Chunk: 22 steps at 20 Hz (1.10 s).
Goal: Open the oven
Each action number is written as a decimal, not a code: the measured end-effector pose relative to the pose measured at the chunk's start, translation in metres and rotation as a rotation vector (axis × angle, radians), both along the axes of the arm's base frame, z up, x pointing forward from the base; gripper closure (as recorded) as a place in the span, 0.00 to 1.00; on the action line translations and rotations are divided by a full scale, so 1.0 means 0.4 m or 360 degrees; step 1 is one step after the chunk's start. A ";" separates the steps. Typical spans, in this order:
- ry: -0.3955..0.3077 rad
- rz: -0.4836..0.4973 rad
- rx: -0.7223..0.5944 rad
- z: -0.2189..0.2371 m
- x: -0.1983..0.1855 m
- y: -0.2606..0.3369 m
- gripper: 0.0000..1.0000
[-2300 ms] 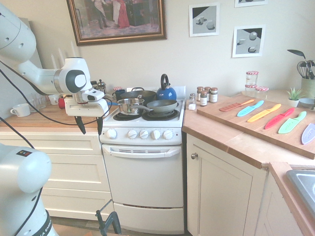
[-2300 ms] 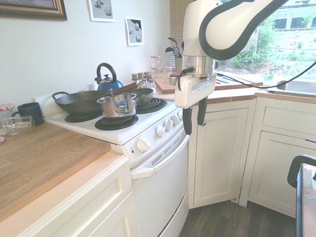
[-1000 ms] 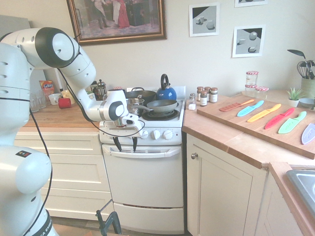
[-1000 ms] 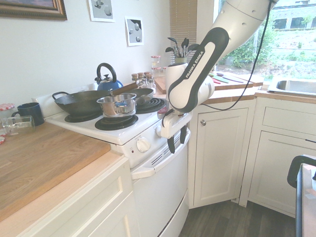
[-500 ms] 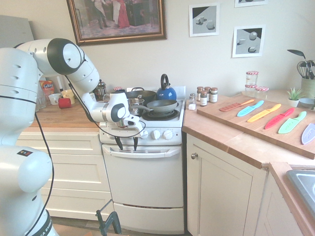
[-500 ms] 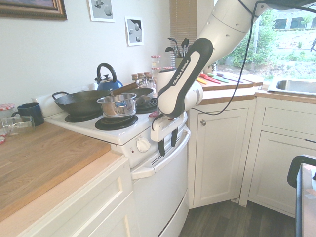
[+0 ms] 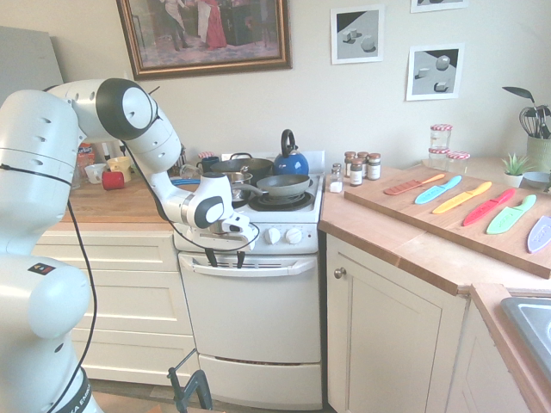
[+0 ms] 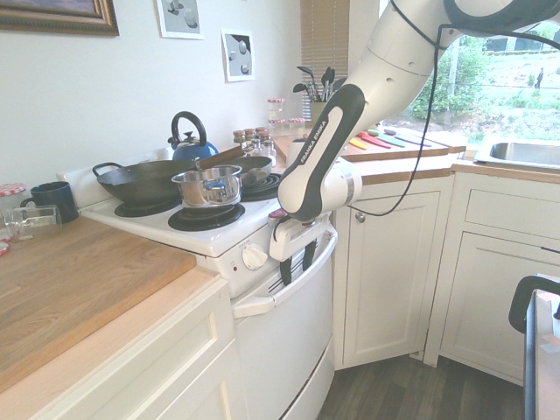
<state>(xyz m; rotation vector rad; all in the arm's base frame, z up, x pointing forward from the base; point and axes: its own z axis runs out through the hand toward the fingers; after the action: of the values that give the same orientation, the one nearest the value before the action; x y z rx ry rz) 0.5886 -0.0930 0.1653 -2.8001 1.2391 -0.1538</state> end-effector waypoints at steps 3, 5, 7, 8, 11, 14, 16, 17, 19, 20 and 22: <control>-0.0036 0.0027 -0.0012 -0.009 -0.017 -0.038 0.00; -0.0069 0.0054 -0.0034 -0.020 -0.040 -0.060 0.00; -0.0051 0.0064 -0.0042 -0.048 -0.083 -0.073 0.00; -0.0020 0.0068 -0.0039 -0.067 -0.115 -0.080 0.00; 0.0086 0.0082 -0.0026 -0.125 -0.229 -0.108 0.00; 0.0100 0.0088 -0.0043 -0.139 -0.308 -0.147 0.00; 0.0095 0.0079 -0.0046 -0.137 -0.355 -0.170 0.00; 0.0097 0.0070 -0.0042 -0.138 -0.380 -0.178 0.00; 0.0102 0.0049 -0.0032 -0.143 -0.433 -0.196 0.00; 0.0109 0.0038 -0.0031 -0.142 -0.461 -0.207 0.00; 0.0124 0.0043 -0.0043 -0.112 -0.513 -0.217 0.00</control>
<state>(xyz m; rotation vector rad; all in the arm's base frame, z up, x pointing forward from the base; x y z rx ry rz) 0.3834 -0.1797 0.1205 -2.8702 1.2234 -0.0606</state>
